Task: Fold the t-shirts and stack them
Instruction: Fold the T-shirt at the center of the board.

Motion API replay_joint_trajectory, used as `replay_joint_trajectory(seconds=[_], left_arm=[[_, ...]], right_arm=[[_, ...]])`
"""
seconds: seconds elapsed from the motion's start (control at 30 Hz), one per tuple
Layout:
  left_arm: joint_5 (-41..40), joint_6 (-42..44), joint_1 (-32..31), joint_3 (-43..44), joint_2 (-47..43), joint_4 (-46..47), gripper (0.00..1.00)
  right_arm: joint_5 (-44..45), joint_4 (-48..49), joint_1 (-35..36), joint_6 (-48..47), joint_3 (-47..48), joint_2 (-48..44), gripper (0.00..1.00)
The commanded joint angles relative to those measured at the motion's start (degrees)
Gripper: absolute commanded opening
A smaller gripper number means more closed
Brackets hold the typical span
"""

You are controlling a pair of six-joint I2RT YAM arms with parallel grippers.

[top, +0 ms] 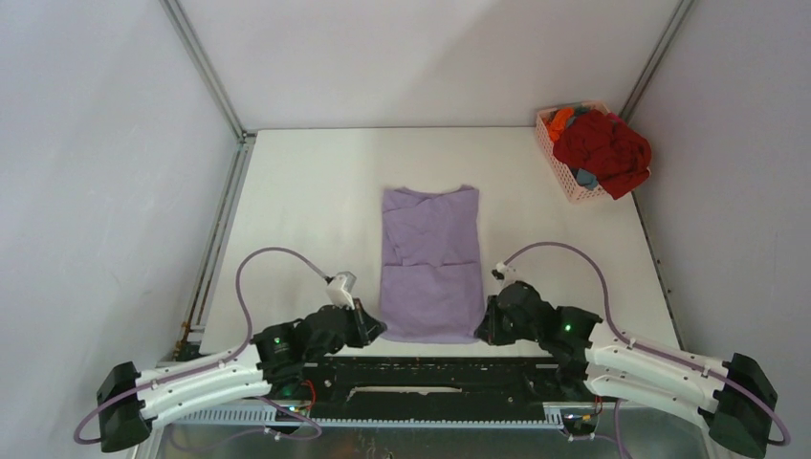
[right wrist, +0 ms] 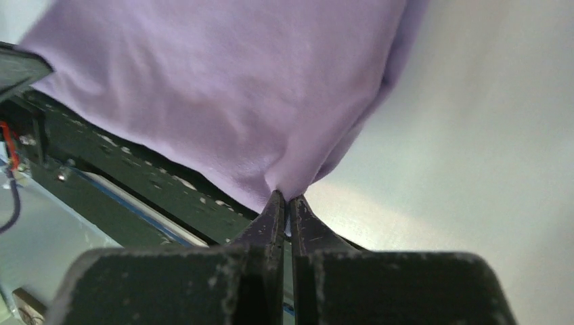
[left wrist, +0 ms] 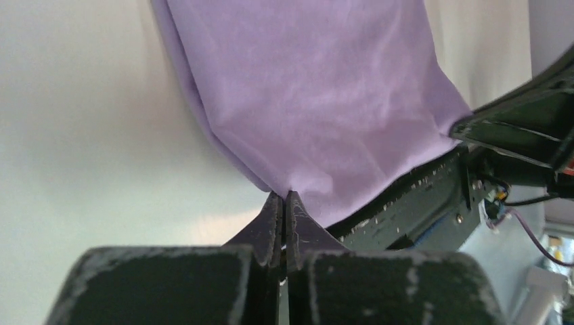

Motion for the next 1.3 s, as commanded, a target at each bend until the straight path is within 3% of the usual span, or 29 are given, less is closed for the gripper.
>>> replay_joint_trajectory(seconds=[0.0, 0.13, 0.27, 0.43, 0.73, 1.27], left_arm=[[-10.47, 5.37, -0.21, 6.80, 0.97, 2.24, 0.00], [-16.70, 9.21, 1.23, 8.17, 5.06, 13.37, 0.00], [-17.72, 13.75, 6.40, 13.43, 11.82, 17.10, 0.00], [-13.59, 17.48, 15.19, 21.29, 20.40, 17.42, 0.00], [-7.66, 23.62, 25.59, 33.07, 31.89, 21.07, 0.00], [4.70, 26.45, 39.11, 56.03, 61.10, 22.78, 0.00]], right_arm=[[6.92, -1.16, -1.39, -5.96, 8.93, 0.01, 0.00], [7.15, 3.22, -5.31, -9.99, 12.25, 2.44, 0.00], [2.35, 7.44, -12.64, -13.69, 15.64, 5.68, 0.00], [-0.01, 9.41, -20.07, -18.05, 21.44, 11.62, 0.00], [-7.93, 11.27, -29.24, -22.65, 33.24, 24.16, 0.00], [-17.20, 14.53, -41.17, -23.62, 47.81, 44.94, 0.00]])
